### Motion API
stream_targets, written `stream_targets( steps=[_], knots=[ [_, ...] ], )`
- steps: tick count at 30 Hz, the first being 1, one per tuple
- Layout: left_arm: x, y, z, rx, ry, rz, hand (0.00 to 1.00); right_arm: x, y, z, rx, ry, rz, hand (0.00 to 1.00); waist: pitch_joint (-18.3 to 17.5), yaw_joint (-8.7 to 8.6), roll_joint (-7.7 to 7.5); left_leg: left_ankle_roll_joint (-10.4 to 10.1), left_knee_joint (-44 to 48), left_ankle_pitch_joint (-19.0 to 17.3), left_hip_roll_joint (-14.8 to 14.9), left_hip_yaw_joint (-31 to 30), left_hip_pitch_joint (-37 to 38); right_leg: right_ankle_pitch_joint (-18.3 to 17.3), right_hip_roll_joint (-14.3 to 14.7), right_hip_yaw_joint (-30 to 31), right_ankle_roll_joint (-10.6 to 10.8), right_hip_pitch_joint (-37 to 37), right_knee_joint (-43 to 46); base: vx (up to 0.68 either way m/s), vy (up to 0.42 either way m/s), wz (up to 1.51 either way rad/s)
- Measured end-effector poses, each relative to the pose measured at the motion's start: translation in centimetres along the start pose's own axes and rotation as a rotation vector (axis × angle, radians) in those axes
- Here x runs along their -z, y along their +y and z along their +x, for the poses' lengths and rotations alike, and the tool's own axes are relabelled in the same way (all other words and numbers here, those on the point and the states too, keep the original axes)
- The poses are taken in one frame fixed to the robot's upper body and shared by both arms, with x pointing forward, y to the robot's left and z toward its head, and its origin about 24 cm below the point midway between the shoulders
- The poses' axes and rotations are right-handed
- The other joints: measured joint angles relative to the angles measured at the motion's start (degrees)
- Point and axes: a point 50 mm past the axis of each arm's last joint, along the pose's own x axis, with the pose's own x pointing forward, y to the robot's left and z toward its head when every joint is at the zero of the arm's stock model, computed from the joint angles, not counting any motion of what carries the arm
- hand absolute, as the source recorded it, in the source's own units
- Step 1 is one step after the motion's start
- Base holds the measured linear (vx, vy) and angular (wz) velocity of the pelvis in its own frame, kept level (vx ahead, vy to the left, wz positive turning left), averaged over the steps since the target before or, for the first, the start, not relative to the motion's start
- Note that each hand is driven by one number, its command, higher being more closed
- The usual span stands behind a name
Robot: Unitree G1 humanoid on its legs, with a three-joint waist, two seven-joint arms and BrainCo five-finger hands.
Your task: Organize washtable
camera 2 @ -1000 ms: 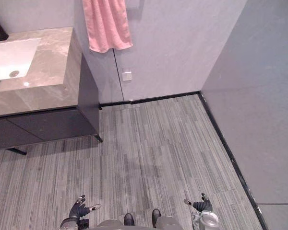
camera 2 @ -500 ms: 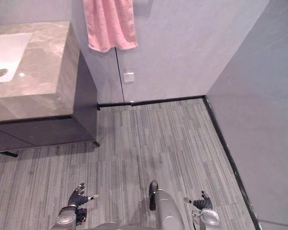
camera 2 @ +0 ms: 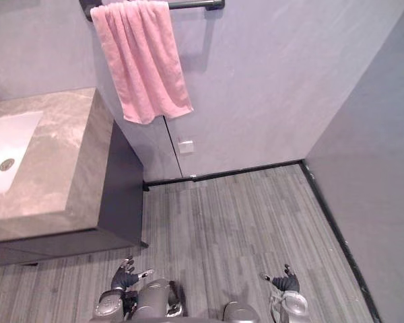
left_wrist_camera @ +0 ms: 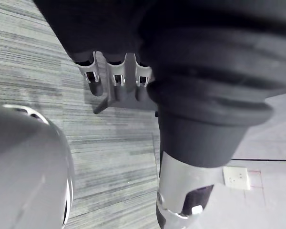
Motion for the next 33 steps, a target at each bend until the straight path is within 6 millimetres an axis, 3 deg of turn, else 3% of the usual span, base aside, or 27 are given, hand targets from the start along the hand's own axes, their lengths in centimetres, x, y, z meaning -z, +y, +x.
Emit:
stream_targets(
  steps=[3, 4, 5, 7, 8, 9, 10, 13, 14, 15, 16, 17, 19, 22, 23, 25, 27, 29, 30, 31, 33],
  knots=[
    [-0.2, -0.2, 0.1, 0.006, -0.004, -0.002, 0.00, -0.4, 0.1, 0.2, -0.001, -0.007, 0.000, 0.00, 0.09, 1.07, -0.46, 1.39, 2.92, -4.05, -0.46, 2.08, 1.67, -0.34, -1.45, 2.29, 0.65, -0.44, 5.45, 0.35, 0.162, -0.21],
    [0.0, -0.1, 0.0, 0.003, 0.002, -0.001, 0.00, -0.5, 0.2, 0.2, -0.006, -0.013, -0.004, 0.00, 0.05, 1.53, -0.43, 1.48, 2.20, -5.84, -0.77, 3.00, 4.61, -0.09, -1.93, 3.67, 1.52, -2.39, 12.51, 0.32, 0.152, -0.34],
    [0.2, 0.1, -0.1, 0.001, 0.006, 0.009, 0.00, -0.4, 0.4, 0.1, -0.011, -0.012, -0.009, 0.00, -0.28, 1.08, -0.63, 1.70, 0.50, -7.01, -1.75, 3.04, 7.47, 1.50, -2.76, 4.66, 5.43, -5.36, 21.55, 0.32, 0.143, -0.22],
    [0.1, 0.6, 0.0, 0.001, 0.003, 0.034, 0.00, -0.2, 0.6, 0.1, -0.020, -0.007, -0.026, 0.00, -0.54, 0.56, -0.87, 1.97, -2.25, -8.13, -3.18, 2.58, 11.31, 3.20, -3.84, 4.86, 9.31, -11.28, 35.57, 0.34, 0.103, 0.06],
    [0.1, 0.8, 0.0, 0.002, 0.003, 0.048, 0.00, -0.2, 0.6, 0.1, -0.021, -0.007, -0.027, 0.00, -0.50, 0.22, -0.86, 2.36, -3.68, -8.39, -3.60, 2.51, 13.79, 1.19, -3.67, 4.44, 7.01, -14.96, 41.48, 0.43, 0.075, 0.13],
    [0.1, 0.9, 0.0, -0.001, 0.004, 0.050, 0.00, -0.2, 0.6, 0.1, -0.022, -0.007, -0.029, 0.00, -0.48, -0.21, -0.78, 2.42, -4.48, -8.43, -3.62, 2.32, 15.12, 0.22, -3.55, 4.09, 6.04, -16.38, 42.69, 0.52, 0.024, 0.31],
    [0.1, 1.0, 0.0, -0.003, 0.002, 0.052, 0.00, 0.1, 0.5, 0.0, -0.021, 0.001, -0.032, 0.00, -0.21, -1.04, -0.19, 2.40, -6.87, -8.41, -2.98, 1.06, 18.80, -2.19, -1.83, 1.03, 2.69, -20.15, 40.77, 0.38, -0.005, 0.29],
    [-0.2, 1.0, 0.2, -0.005, -0.004, 0.052, 0.00, 0.0, 0.5, 0.0, -0.022, -0.001, -0.034, 0.00, 0.35, -1.78, 0.84, 2.39, -7.46, -8.41, -0.74, -0.34, 21.49, -2.88, 1.73, -0.45, 0.94, -24.29, 31.85, 0.32, -0.088, 0.32],
    [-0.1, 1.0, 0.2, -0.004, 0.005, 0.054, 0.00, 0.2, 0.5, -0.1, -0.021, 0.003, -0.035, 0.00, 0.40, -1.90, 0.90, 2.34, -7.74, -8.41, 0.05, -1.12, 22.82, -0.95, 3.14, -0.12, 0.61, -25.50, 23.54, 0.38, -0.163, 0.51],
    [-0.2, 1.4, 0.3, -0.012, 0.002, 0.062, 0.00, 0.8, 0.3, -0.3, -0.019, 0.020, -0.041, 0.00, -0.11, -1.91, -0.43, 0.42, -8.31, -8.56, -0.48, -2.36, 24.15, 5.47, 3.37, 0.32, 0.38, -25.08, 12.72, 0.39, -0.174, 0.61],
    [-0.1, 1.4, 0.3, -0.012, 0.003, 0.064, 0.00, 1.4, 0.1, -0.5, -0.016, 0.036, -0.048, 0.00, -0.19, -1.98, -1.08, -1.17, -8.16, -9.39, -1.20, -3.37, 24.71, 13.01, 3.20, 0.73, -0.65, -24.71, 10.37, 0.43, -0.180, 0.54],
    [0.3, 0.5, 0.3, 0.003, 0.023, 0.044, 0.00, 1.9, -0.5, -0.5, -0.002, 0.057, -0.058, 0.00, -0.44, -1.69, 0.63, -2.82, -8.43, -10.41, 0.85, -5.24, 26.06, 12.44, 4.41, 0.09, -2.45, -24.84, 13.67, 0.43, -0.198, 0.36],
    [0.6, 0.1, 0.1, -0.001, 0.035, 0.008, 0.00, 1.7, -0.4, -0.5, 0.002, 0.050, -0.040, 0.00, -0.87, -1.86, 0.78, -4.16, -6.48, -9.66, 2.11, -5.98, 25.91, 8.59, 4.43, -1.34, -3.37, -24.56, 15.34, 0.40, -0.222, 0.35],
    [0.3, -1.1, 0.1, 0.016, 0.025, -0.034, 0.00, 2.5, 0.4, -1.0, -0.016, 0.065, -0.013, 0.00, -0.51, -2.51, 1.42, -8.69, 15.96, -7.98, 7.26, -6.82, 17.62, 5.84, 5.51, -5.08, -4.72, -17.37, 12.07, 0.39, -0.265, 0.62],
    [0.3, -1.4, -0.1, 0.021, 0.021, -0.045, 0.00, 2.6, 0.6, -1.2, -0.019, 0.060, -0.002, 0.00, -0.36, -1.62, 1.68, -9.00, 26.63, -8.16, 10.44, -5.86, 14.02, 5.41, 6.67, -5.63, -5.37, -13.53, 10.01, 0.26, -0.141, 0.15],
    [0.6, -1.4, -0.4, 0.020, 0.019, -0.052, 0.00, 1.8, 0.7, -1.1, -0.020, 0.021, 0.016, 0.00, -0.32, -1.15, 1.01, -8.51, 32.30, -8.43, 12.87, -3.29, 10.23, 4.60, 7.04, -5.98, -5.84, -9.98, 8.04, 0.24, -0.098, -0.01],
    [0.7, -1.5, -0.5, 0.020, 0.024, -0.057, 0.00, 0.8, 0.8, -0.9, -0.015, -0.009, 0.045, 0.00, -0.45, -0.33, 1.16, -7.03, 24.17, -9.28, 12.10, -1.40, 7.36, 4.53, 6.24, -4.67, -5.53, -7.79, 6.28, 0.20, 0.010, -0.21],
    [0.7, -1.3, -0.5, 0.011, 0.024, -0.064, 0.00, 0.6, 0.7, -0.7, -0.010, -0.010, 0.052, 0.00, -0.55, 0.01, 1.29, -7.07, 13.40, -8.82, 9.84, -2.64, 7.07, 4.40, 5.39, -3.58, -5.09, -7.53, 6.26, 0.21, 0.105, -0.30],
    [0.8, -1.3, -0.5, 0.010, 0.028, -0.065, 0.00, 0.6, 0.5, -0.6, -0.005, -0.008, 0.048, 0.00, -1.00, -0.09, 2.25, -6.99, 2.56, -4.27, 8.13, -4.97, 7.61, 4.30, 5.53, -3.09, -4.08, -7.50, 6.18, 0.27, 0.171, -0.30],
    [0.9, -1.2, -0.4, 0.008, 0.038, -0.059, 0.00, 0.9, 0.7, -0.7, -0.010, 0.011, 0.053, 0.00, -1.01, -0.10, 2.25, -6.73, -0.70, -1.32, 6.88, -5.54, 9.06, 3.86, 5.28, -1.69, -2.63, -7.00, 6.19, 0.24, 0.128, -0.19],
    [0.8, -0.6, -0.3, -0.003, 0.037, -0.045, 0.00, 1.8, 1.2, -1.0, -0.019, 0.039, 0.059, 0.00, -1.90, -0.12, 0.94, -6.41, -3.63, -1.02, 5.30, -5.02, 10.53, 3.87, 3.66, -1.25, -1.68, -6.46, 4.77, 0.19, 0.108, -0.07]
  ],
)
